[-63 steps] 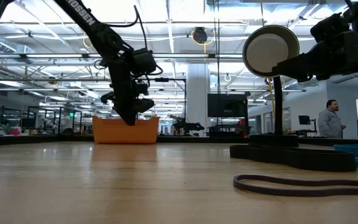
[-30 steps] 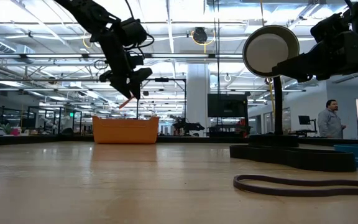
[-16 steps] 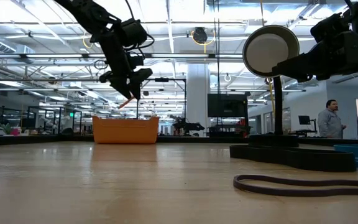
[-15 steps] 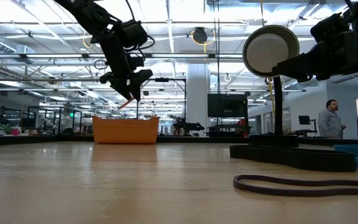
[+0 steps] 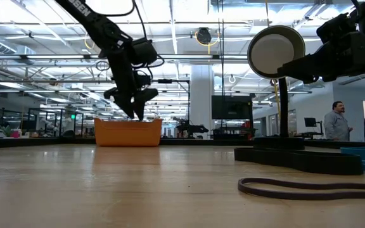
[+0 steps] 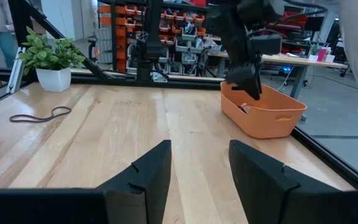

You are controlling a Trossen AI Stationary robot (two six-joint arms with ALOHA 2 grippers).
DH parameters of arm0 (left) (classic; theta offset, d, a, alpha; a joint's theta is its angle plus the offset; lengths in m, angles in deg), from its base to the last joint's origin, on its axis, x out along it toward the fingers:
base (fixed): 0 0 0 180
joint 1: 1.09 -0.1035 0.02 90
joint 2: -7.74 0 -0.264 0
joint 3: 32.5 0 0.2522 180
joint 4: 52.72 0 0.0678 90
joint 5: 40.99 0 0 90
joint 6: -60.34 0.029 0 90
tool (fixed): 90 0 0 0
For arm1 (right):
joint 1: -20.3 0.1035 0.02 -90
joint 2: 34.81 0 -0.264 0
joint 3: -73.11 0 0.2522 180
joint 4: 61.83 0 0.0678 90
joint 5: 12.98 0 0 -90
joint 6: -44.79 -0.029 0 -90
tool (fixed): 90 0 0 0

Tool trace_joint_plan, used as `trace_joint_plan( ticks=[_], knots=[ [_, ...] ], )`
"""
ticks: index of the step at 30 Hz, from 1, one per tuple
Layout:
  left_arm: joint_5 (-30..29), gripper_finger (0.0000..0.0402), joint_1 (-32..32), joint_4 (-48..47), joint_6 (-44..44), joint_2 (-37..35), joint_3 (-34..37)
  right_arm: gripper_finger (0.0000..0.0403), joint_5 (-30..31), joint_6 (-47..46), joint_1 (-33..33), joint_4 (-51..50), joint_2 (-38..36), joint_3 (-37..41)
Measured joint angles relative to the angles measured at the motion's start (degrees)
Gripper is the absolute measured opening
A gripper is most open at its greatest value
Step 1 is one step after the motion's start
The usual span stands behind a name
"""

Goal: Pick and place rubber bands into bin
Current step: Put the left purple rubber band into the orange container

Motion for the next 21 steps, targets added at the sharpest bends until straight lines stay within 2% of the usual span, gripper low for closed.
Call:
trace_joint_plan(
  ticks=[10, 16, 21],
  knots=[
    [0.4, 0.0182, 0.0, -0.7, 0.9, 0.3, 0.1, 0.0155, 0.0, 0.0, 0.0, 0.0, 0.0, 0.0],
    [6.7, 0.0182, 2.2, -5.4, 7.2, -7.6, -0.1, 0.0155, 0.0, 0.0, 0.0, 0.0, 0.0, 0.0],
    [12.3, 0.0182, 10.1, -10.1, 11.6, -14.5, -0.2, 0.0155, 0.0, 0.0, 0.0, 0.0, 0.0, 0.0]
  ],
)
